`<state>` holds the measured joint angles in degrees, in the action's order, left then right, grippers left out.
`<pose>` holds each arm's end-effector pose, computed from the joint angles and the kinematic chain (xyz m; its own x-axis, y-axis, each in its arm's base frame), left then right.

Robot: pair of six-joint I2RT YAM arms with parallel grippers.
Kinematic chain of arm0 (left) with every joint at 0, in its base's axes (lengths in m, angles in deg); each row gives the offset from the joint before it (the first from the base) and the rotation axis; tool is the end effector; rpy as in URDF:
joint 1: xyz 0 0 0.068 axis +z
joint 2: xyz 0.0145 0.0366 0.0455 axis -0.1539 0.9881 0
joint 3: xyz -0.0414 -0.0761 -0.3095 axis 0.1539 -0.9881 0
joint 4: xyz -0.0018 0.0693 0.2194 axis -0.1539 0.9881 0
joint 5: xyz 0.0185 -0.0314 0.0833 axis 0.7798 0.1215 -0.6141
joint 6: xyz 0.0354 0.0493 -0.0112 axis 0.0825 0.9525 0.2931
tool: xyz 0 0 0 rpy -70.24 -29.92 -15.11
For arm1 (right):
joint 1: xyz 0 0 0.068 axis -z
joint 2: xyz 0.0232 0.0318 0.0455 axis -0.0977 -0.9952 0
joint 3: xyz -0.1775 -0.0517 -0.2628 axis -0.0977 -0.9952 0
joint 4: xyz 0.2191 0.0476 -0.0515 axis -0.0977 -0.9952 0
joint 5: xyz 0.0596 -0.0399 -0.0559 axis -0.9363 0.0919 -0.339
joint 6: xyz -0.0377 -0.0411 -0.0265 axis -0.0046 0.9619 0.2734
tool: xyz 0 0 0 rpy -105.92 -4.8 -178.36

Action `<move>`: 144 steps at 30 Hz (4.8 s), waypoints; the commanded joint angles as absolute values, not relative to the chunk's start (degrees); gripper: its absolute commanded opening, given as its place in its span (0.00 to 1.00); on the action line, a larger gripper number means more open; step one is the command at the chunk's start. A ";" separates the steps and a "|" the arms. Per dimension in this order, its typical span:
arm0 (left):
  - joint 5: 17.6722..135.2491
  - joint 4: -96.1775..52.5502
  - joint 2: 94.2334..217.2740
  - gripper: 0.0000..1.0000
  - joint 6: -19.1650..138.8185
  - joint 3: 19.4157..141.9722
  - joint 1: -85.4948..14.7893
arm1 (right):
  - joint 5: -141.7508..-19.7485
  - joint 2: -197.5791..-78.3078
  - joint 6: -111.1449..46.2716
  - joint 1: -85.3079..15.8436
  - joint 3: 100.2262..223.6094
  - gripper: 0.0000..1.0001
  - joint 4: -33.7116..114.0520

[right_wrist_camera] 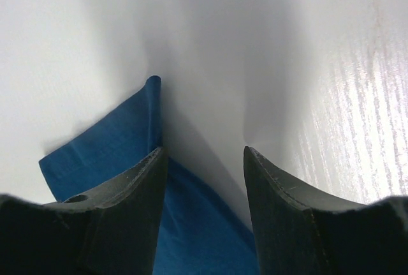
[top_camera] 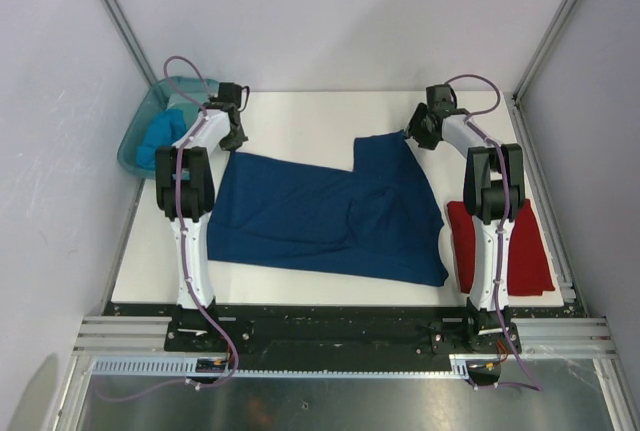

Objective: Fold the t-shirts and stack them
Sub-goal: Grap the side of the flattened tshirt furthest away from the robot with both arms, then fold the other side of the tshirt into a rectangle

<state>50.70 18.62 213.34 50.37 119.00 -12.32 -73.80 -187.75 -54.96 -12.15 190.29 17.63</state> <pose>0.5098 -0.0169 0.2143 -0.7818 -0.2957 -0.5489 -0.3956 0.9157 0.0703 0.5150 0.0597 0.2164 -0.7232 0.4101 -0.5556 0.2669 0.9080 0.3229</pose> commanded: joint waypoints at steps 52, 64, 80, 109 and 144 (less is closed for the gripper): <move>52.87 18.30 211.21 0.00 50.27 121.07 -10.91 | -71.39 -190.33 -53.58 -15.42 203.79 0.00 9.96; 52.70 17.67 204.72 0.00 49.26 118.37 -10.03 | -71.58 -170.16 -54.03 -16.21 183.28 0.00 15.84; 52.65 15.51 196.70 0.00 47.99 108.49 -9.03 | -70.09 -152.15 -53.40 -18.80 169.91 0.00 13.58; 48.08 9.69 180.67 0.00 44.93 84.66 -5.22 | -68.20 -122.11 -58.05 -26.83 142.40 0.00 10.00; 48.82 9.44 171.96 0.00 35.64 71.03 -3.42 | -64.77 -111.21 -65.10 -34.23 130.03 0.00 3.44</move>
